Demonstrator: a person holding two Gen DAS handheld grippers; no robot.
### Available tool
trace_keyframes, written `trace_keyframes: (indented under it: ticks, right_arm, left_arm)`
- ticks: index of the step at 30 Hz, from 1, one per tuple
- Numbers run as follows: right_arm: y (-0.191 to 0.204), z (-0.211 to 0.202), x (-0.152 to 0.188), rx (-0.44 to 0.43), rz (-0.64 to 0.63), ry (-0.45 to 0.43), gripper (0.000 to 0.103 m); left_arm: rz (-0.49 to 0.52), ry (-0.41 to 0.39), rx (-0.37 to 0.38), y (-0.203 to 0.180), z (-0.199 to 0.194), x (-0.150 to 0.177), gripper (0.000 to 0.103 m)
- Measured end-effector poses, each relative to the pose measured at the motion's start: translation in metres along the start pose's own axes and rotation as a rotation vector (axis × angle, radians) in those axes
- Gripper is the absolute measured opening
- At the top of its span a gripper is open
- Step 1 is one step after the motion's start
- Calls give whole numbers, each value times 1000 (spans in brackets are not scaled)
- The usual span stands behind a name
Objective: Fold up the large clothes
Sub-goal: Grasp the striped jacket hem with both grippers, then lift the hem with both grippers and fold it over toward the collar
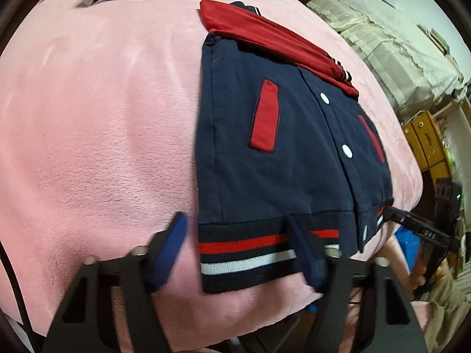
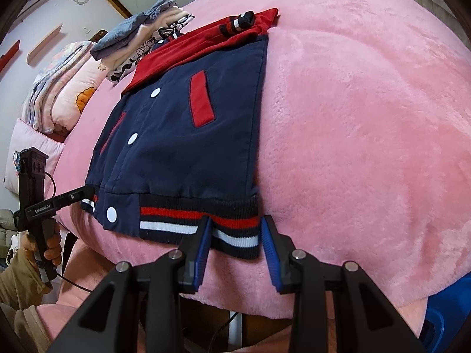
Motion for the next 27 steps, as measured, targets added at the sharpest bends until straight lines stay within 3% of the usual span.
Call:
trace_keyframes:
  ticks: [4, 6, 9, 14, 21, 27]
  right_arm:
    - [6, -1, 2, 2, -41, 1, 22]
    - [10, -2, 3, 8, -66, 3, 13]
    - [16, -3, 0, 16, -91, -2, 10]
    - [34, -22, -14, -15, -126, -46, 10]
    - [64, -61, -94, -179, -39, -169, 9]
    - [69, -63, -193, -266, 108, -241, 7]
  left_arm:
    - [-19, 12, 30, -4, -1, -1, 40]
    - [-27, 18, 56, -7, -2, 0, 26]
    - [-38, 22, 54, -13, -3, -5, 19]
    - [-19, -33, 39, -29, -19, -31, 17]
    - [-54, -167, 95, -31, -39, -118, 17]
    - [-152, -229, 64, 12, -23, -205, 18]
Point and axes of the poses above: each gripper's, at about its wrist camera, not at the fingertips, and z roughly the way its jaws point, y to its left, x to its underside, the point moved 7 cm from there along z, roughly the way its jaws point, and after that the axes turned 14 degrees about z, right-handed, at the moved point
